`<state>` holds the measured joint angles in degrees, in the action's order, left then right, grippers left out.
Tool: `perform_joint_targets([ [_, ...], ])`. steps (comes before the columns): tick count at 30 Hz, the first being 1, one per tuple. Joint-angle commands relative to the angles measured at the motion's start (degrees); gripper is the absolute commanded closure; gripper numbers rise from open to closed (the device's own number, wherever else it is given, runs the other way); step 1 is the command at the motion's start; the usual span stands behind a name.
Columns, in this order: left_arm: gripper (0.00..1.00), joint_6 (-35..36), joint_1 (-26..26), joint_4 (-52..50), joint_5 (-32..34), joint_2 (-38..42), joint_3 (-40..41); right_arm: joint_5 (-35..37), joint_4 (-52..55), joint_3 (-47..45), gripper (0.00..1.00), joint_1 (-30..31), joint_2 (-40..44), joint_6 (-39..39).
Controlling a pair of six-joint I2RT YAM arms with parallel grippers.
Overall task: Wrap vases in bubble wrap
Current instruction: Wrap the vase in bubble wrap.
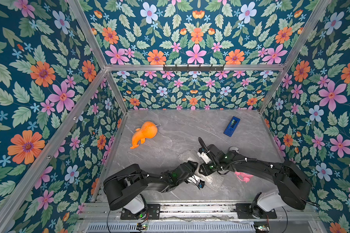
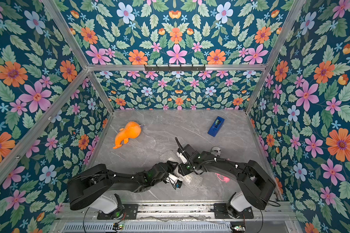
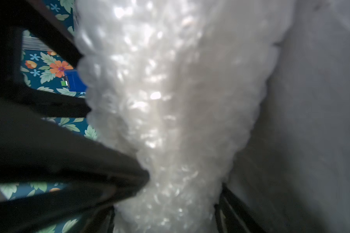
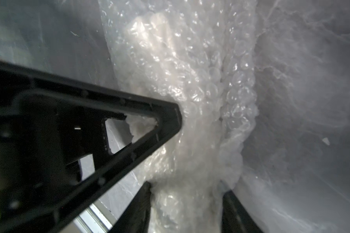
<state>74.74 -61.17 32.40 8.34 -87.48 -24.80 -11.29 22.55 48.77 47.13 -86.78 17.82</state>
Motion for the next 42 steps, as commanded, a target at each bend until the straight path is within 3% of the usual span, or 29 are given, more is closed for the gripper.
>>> perform_joint_targets([
  [1,0.07,-4.03,0.08,-4.76,1.37,0.64,-0.09,6.06,7.26,-1.03,0.5,0.66,-1.55,1.9],
  [2,0.01,-5.28,0.08,-4.46,1.66,1.19,-0.08,6.4,7.28,-1.14,0.51,0.76,-1.51,2.19],
  [11,0.01,-12.61,0.02,-8.89,3.8,9.97,0.98,8.19,5.98,-2.25,0.52,1.29,-1.63,4.49],
  [15,0.01,-24.68,0.01,-15.47,8.79,17.25,-1.32,8.53,5.51,-2.62,0.52,1.51,-1.37,4.71],
  [21,0.01,-54.36,0.08,-30.92,15.78,28.22,-7.68,8.56,3.98,-3.59,0.52,1.62,-0.76,5.34],
  [26,0.01,-84.81,0.08,-31.0,26.09,40.48,-3.58,9.55,3.47,-3.96,0.53,2.07,-0.91,5.52],
  [28,0.0,-106.31,0.3,-38.45,35.91,45.29,-3.98,9.9,3.51,-4.04,0.53,2.47,-0.93,5.49],
  [30,0.01,-129.33,1.79,-49.65,39.08,49.27,-4.66,10.64,3.39,-4.28,0.53,2.94,-0.93,5.51],
  [32,0.0,-143.54,3.72,-51.58,31.62,52.42,-2.11,11.61,3.22,-4.54,0.53,3.54,-0.85,5.49],
  [34,0.01,-149.88,4.82,-41.21,19.64,52.8,2.55,12.82,2.71,-5.07,0.54,4.25,-0.67,5.43],
  [36,0.01,-156.62,4.93,-36.09,13.19,49.0,3.3,13.69,2.05,-5.59,0.54,5.0,-0.58,5.3],
  [38,0.01,-161.59,4.92,-39.31,10.35,43.35,-0.39,14.12,1.33,-6.01,0.54,5.5,-0.71,5.26],
  [42,0.0,-163.26,5.25,-44.26,5.61,33.37,-9.07,15.81,0.97,-6.3,0.54,7.04,-0.76,5.03],
])
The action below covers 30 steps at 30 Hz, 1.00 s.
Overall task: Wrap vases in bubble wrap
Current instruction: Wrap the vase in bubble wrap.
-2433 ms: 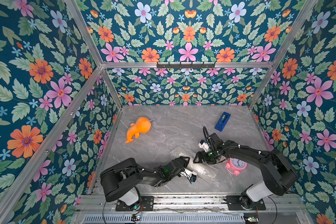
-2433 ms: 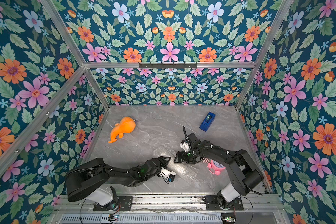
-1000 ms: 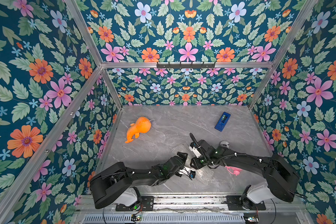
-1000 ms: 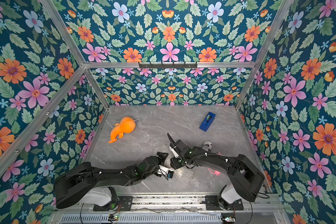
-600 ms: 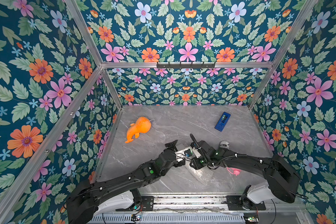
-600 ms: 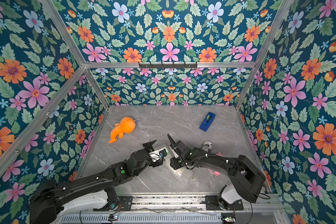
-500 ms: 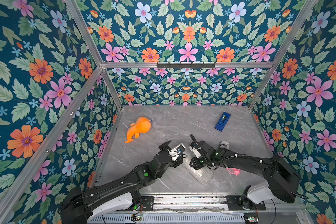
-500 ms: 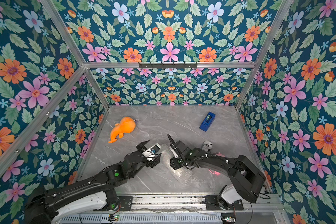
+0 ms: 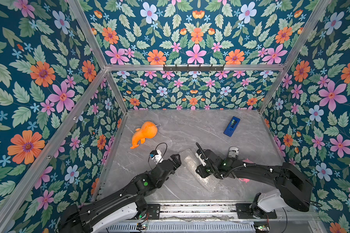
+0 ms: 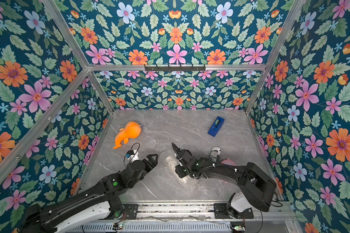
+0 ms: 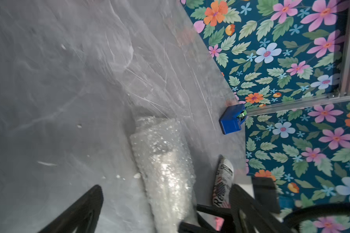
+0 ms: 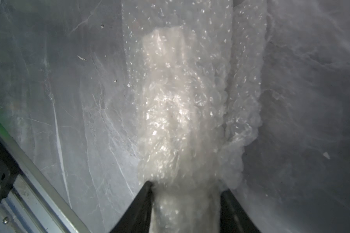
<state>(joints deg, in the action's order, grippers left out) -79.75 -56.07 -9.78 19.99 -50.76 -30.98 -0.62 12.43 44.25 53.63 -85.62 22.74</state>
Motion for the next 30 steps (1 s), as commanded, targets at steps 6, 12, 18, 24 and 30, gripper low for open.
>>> perform_joint_targets([
  [6,0.01,-11.84,6.32,1.22,-22.69,-15.01,-5.67,6.12,10.3,-2.67,0.55,1.47,-1.06,0.63],
  [12,0.01,-11.88,7.11,-2.6,-25.58,-21.84,-11.98,6.49,10.08,-2.72,0.55,2.14,-0.78,0.55],
  [18,0.01,-11.3,7.21,-16.97,-27.17,-29.97,-22.52,7.03,9.7,-3.79,0.55,2.36,0.06,0.64],
  [24,0.01,-12.8,8.21,-15.09,-32.03,-35.61,-23.16,7.32,9.02,-4.08,0.56,2.54,-0.07,0.88],
  [30,0.01,-11.61,10.43,-16.01,-30.44,-37.43,-25.15,7.65,9.02,-4.26,0.57,3.38,0.02,0.9],
])
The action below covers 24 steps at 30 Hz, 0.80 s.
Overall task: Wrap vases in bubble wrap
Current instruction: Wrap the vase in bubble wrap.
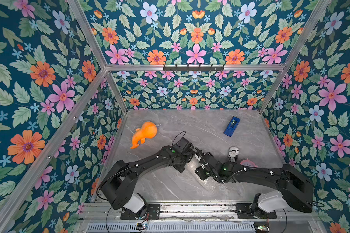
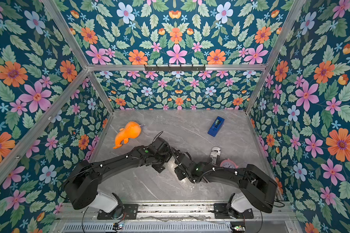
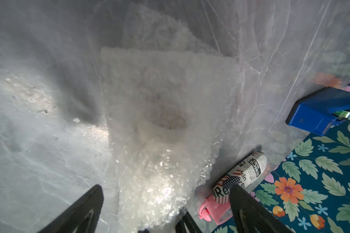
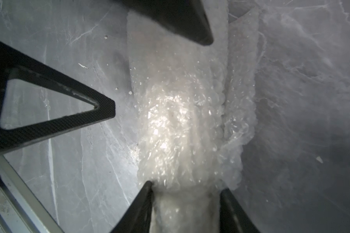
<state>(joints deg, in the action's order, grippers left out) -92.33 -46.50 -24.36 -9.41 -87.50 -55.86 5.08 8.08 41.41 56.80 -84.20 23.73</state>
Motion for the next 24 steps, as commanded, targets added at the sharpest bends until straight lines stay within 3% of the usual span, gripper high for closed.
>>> perform_joint_targets([
  [1,0.01,1.06,1.27,-1.05,-1.76,-1.56,-0.36,2.08,13.28,-1.5,0.57,0.28,-1.4,-0.15],
  [6,0.01,2.27,3.04,-7.3,-5.6,-7.9,-4.82,3.07,12.99,-1.68,0.58,0.9,-1.4,0.0],
  [10,0.01,2.84,3.85,-3.44,-10.0,-11.49,-5.7,3.64,12.48,-2.03,0.58,1.58,-1.58,-0.05],
  [17,0.0,4.03,3.83,-8.34,-8.1,-12.82,-8.75,5.55,12.84,-2.21,0.59,3.18,-1.8,-0.07],
  [24,0.01,2.88,3.66,-11.8,-10.4,-14.23,-9.34,6.58,12.66,-1.99,0.6,4.15,-2.96,0.31],
])
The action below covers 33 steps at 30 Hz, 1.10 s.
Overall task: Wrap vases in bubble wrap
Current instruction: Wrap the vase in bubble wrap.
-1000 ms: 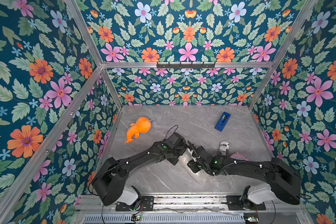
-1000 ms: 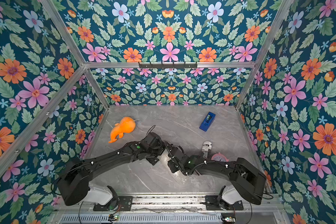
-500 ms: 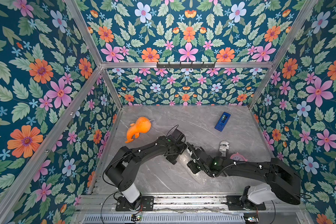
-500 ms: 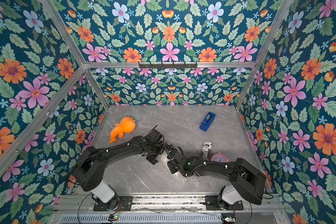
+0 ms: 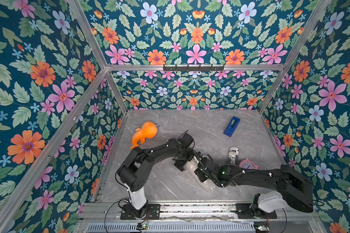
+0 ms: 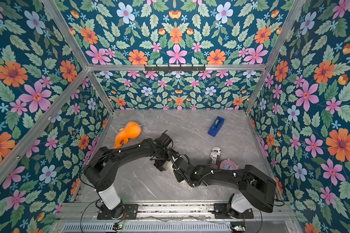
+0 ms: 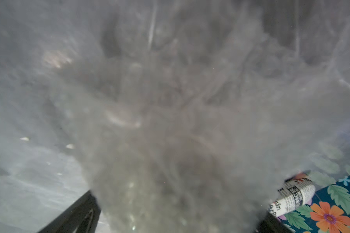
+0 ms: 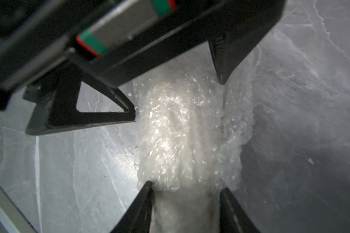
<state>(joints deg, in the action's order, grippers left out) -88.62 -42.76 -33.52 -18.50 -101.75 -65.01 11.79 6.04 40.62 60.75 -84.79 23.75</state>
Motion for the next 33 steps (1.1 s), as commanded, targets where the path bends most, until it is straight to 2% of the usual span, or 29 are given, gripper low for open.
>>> perform_joint_targets([
  [1,0.01,-0.98,-0.18,-1.97,-1.44,0.22,-0.37,0.19,14.93,-1.01,0.59,0.45,-2.63,0.25],
  [8,0.01,-1.6,-0.62,-4.21,-0.15,0.77,-3.23,0.77,14.81,-0.97,0.6,0.96,-3.1,0.27],
  [11,0.01,-2.08,-0.96,-3.75,-2.56,0.3,-3.18,0.85,14.86,-0.98,0.6,1.1,-3.09,0.26],
  [20,0.01,-2.83,-1.64,-2.52,-3.89,-2.34,-3.89,1.28,14.85,-0.87,0.6,1.65,-2.92,0.27],
  [23,0.09,-3.02,-1.69,-1.83,-4.18,-2.51,-3.14,1.39,15.14,-0.89,0.6,1.74,-2.62,0.5],
  [25,0.21,-3.39,-1.66,-0.59,-4.09,-1.84,-2.11,1.56,15.31,-0.89,0.6,1.83,-2.32,0.53],
  [27,0.27,-3.83,-1.7,-0.15,-3.57,-1.36,-1.32,1.74,15.36,-1.05,0.6,1.88,-2.01,0.57],
  [33,0.36,-3.25,-1.64,-0.14,-3.34,-1.56,-1.24,1.72,15.07,-1.41,0.6,2.08,-1.0,0.7],
])
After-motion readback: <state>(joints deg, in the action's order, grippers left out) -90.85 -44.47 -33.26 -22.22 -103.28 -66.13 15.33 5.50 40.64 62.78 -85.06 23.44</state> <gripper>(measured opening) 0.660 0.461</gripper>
